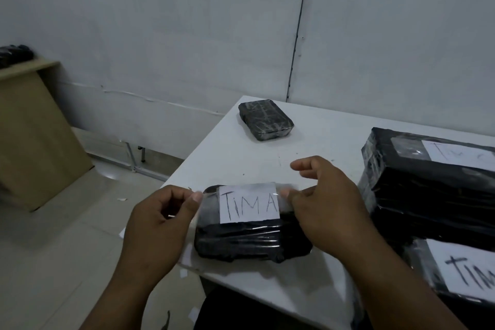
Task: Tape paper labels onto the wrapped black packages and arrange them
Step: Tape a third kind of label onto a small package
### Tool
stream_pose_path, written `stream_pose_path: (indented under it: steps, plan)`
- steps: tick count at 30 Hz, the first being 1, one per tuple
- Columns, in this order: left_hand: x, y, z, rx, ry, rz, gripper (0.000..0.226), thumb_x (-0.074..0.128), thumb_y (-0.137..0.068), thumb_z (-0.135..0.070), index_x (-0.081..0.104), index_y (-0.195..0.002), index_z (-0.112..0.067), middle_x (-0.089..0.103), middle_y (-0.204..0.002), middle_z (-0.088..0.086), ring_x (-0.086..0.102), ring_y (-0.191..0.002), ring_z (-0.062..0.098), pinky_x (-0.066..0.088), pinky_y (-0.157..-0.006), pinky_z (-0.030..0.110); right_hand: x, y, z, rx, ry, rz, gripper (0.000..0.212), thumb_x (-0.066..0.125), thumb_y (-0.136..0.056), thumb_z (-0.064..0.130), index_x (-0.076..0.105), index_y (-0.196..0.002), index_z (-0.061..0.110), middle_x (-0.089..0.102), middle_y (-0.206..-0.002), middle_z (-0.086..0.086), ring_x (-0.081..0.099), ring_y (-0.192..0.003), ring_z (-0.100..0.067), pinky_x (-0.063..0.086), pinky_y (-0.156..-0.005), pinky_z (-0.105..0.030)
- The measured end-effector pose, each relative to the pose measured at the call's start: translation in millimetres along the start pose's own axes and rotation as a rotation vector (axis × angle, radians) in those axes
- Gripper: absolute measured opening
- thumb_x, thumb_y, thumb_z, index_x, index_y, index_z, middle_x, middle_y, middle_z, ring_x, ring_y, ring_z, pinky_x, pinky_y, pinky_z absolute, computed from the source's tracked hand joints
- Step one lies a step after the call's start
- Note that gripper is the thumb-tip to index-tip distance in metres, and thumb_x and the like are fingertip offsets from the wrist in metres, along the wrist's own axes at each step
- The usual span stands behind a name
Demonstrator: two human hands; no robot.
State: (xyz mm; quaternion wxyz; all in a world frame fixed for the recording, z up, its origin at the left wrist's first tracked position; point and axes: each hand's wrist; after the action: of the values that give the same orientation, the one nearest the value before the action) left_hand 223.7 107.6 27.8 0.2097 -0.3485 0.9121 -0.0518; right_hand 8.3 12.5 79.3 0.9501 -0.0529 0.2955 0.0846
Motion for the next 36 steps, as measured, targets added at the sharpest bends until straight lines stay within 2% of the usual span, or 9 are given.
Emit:
stream_pose_path:
  steps: [5,8,13,16,20,25,30,32,36]
  plan:
    - [-2.1,-0.2,-4.9,-0.038,-0.023,-0.002,0.014,0.078,-0.085,-0.032,0.078,-0.073,-0.023,0.075,-0.07,-0.01,0.068,-0.066,0.007,0.05,-0.063,0.025,-5.9,-4.9,-7.7,0.04,-0.057,-0.032,0.025,0.073,-0.088,0.016,0.064,-0.103,0.033,0.074,-0.078,0.014,0.068,-0.069,-0.003,0.055,-0.061,-0.027]
    - [-0.3,0.5,-6.6,-0.063,-0.043,0.004,0.013,0.08,-0.083,-0.03,0.079,-0.072,-0.024,0.075,-0.067,-0.011,0.067,-0.059,0.001,0.048,-0.06,0.017,-5.5,-4.7,-11.5,0.04,-0.054,-0.028,0.025,0.076,-0.087,0.018,0.063,-0.101,0.033,0.074,-0.073,0.018,0.068,-0.065,-0.001,0.051,-0.059,-0.023]
    - [2.1,-1.0,-6.3,-0.086,-0.111,-0.011,0.012,0.082,-0.082,-0.031,0.079,-0.071,-0.028,0.075,-0.069,-0.015,0.069,-0.067,0.0,0.047,-0.064,0.021,0.2,-5.7,-18.6,0.037,-0.012,-0.011,0.028,0.071,-0.087,0.013,0.06,-0.103,0.034,0.069,-0.071,0.031,0.064,-0.064,0.009,0.045,-0.052,-0.013]
    - [2.1,-0.6,-7.2,-0.078,-0.147,-0.012,0.012,0.082,-0.081,-0.033,0.078,-0.071,-0.029,0.075,-0.069,-0.016,0.068,-0.068,-0.002,0.048,-0.065,0.023,2.3,-7.2,-22.0,0.038,-0.008,-0.016,0.028,0.069,-0.088,0.013,0.06,-0.104,0.034,0.068,-0.069,0.032,0.062,-0.065,0.013,0.04,-0.045,-0.006]
    - [2.7,-1.2,-10.1,-0.085,-0.15,-0.008,0.012,0.083,-0.08,-0.033,0.079,-0.07,-0.029,0.075,-0.067,-0.016,0.068,-0.067,-0.002,0.047,-0.064,0.022,3.1,-7.8,-23.1,0.031,0.003,-0.014,0.027,0.068,-0.089,0.013,0.06,-0.104,0.033,0.065,-0.069,0.036,0.06,-0.066,0.016,0.04,-0.044,-0.004]
    - [2.0,-2.4,-12.3,-0.073,-0.167,-0.003,0.01,0.084,-0.078,-0.034,0.079,-0.07,-0.03,0.075,-0.067,-0.016,0.069,-0.066,-0.002,0.048,-0.065,0.022,3.6,-6.7,-22.4,0.029,0.001,-0.018,0.026,0.068,-0.089,0.013,0.06,-0.105,0.032,0.069,-0.066,0.015,0.058,-0.068,0.018,0.04,-0.048,-0.001]
    - [2.1,-3.6,-14.4,-0.05,-0.174,0.007,0.008,0.085,-0.078,-0.034,0.08,-0.071,-0.031,0.075,-0.066,-0.015,0.069,-0.067,0.001,0.053,-0.062,0.018,1.8,-5.7,-20.2,0.035,-0.009,-0.006,0.025,0.068,-0.089,0.013,0.061,-0.106,0.029,0.069,-0.067,0.013,0.058,-0.068,0.019,0.039,-0.051,0.0]
    - [3.1,-3.0,-14.7,-0.046,-0.178,0.01,0.008,0.085,-0.077,-0.033,0.08,-0.071,-0.032,0.074,-0.066,-0.015,0.069,-0.066,0.001,0.055,-0.064,0.021,1.2,-5.7,-19.6,0.042,-0.008,-0.003,0.026,0.068,-0.089,0.013,0.061,-0.107,0.029,0.07,-0.068,0.012,0.058,-0.069,0.019,0.04,-0.05,-0.001]
    - [4.7,-2.2,-15.5,-0.05,-0.179,0.01,0.008,0.086,-0.076,-0.032,0.08,-0.07,-0.032,0.074,-0.065,-0.014,0.068,-0.064,0.002,0.049,-0.064,0.021,0.3,-4.6,-18.8,0.045,-0.005,-0.007,0.027,0.068,-0.088,0.011,0.061,-0.107,0.029,0.069,-0.065,0.013,0.058,-0.068,0.018,0.04,-0.052,-0.001]
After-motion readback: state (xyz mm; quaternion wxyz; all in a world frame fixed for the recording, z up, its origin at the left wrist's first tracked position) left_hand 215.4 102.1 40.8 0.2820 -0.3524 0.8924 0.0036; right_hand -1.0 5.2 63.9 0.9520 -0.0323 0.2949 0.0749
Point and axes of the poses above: each hand's wrist, its own y-axis away from the middle knuckle, its own x-axis out of the palm, z = x × y
